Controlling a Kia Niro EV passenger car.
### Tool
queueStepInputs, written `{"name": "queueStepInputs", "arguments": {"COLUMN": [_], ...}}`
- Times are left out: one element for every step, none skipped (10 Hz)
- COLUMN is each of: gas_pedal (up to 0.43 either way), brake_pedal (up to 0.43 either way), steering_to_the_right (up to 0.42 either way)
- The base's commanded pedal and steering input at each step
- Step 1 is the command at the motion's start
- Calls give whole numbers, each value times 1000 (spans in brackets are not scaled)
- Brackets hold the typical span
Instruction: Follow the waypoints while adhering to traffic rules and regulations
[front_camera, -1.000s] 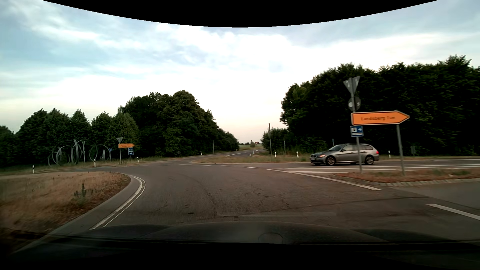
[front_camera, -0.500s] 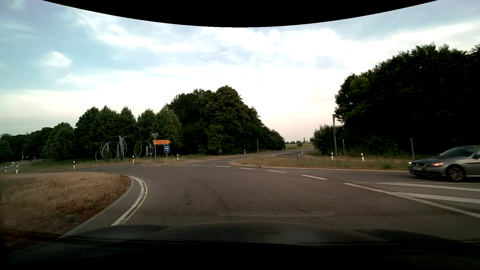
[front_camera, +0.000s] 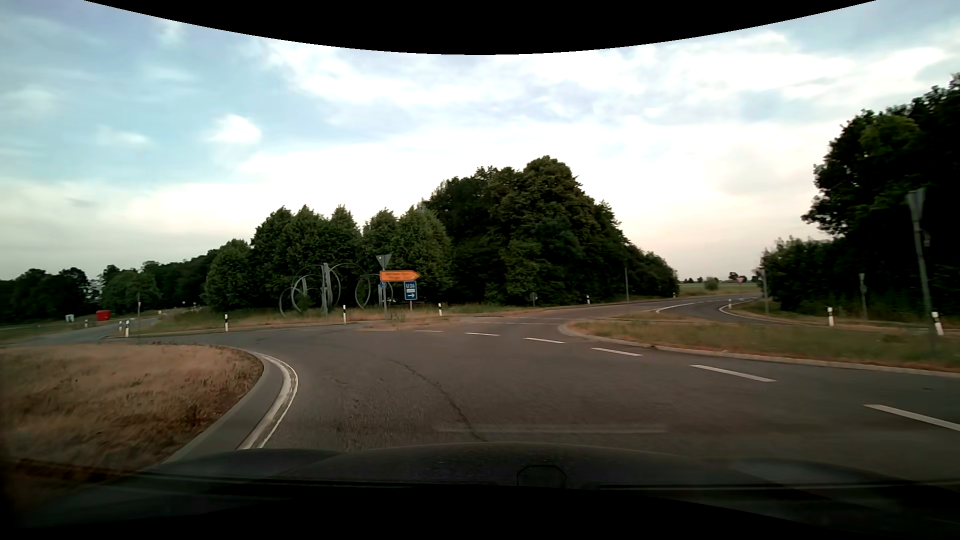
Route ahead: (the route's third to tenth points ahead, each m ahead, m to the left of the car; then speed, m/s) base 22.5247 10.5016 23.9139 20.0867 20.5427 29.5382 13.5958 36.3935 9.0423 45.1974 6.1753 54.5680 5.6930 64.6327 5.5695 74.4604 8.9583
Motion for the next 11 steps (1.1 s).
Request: {"name": "queueStepInputs", "arguments": {"gas_pedal": [67,67,98,118,118,118,130,130,130,130,118], "brake_pedal": [12,6,6,6,6,6,6,6,6,6,6], "steering_to_the_right": [-223,-223,-223,-221,-217,-218,-219,-225,-227,-227,-228]}}
